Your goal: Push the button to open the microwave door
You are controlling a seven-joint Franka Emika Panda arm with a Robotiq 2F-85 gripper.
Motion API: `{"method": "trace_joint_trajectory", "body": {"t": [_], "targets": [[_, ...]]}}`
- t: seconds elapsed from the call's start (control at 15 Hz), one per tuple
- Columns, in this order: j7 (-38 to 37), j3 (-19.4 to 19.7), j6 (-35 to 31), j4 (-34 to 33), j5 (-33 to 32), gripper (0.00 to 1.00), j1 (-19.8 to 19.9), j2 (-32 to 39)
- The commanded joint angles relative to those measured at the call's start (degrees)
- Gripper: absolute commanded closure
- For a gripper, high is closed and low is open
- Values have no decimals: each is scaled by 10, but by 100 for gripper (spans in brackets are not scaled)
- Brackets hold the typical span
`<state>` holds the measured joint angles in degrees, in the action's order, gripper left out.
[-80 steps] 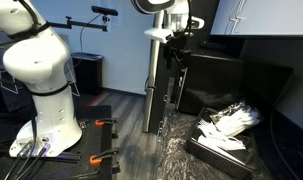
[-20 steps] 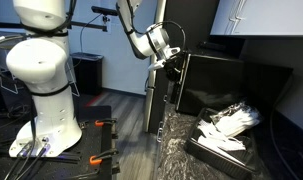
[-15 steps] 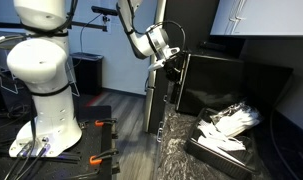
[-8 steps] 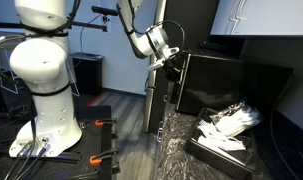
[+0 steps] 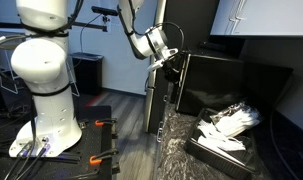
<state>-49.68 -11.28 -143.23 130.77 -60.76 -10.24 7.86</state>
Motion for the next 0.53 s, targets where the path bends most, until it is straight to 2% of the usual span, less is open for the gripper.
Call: {"method": "trace_joint_trajectory", "body": {"t": [0.0,0.47], "targets": [[1,8,21,-12,-8,100,-13,3],[2,14,25,-26,-30,100,-11,18]]}}
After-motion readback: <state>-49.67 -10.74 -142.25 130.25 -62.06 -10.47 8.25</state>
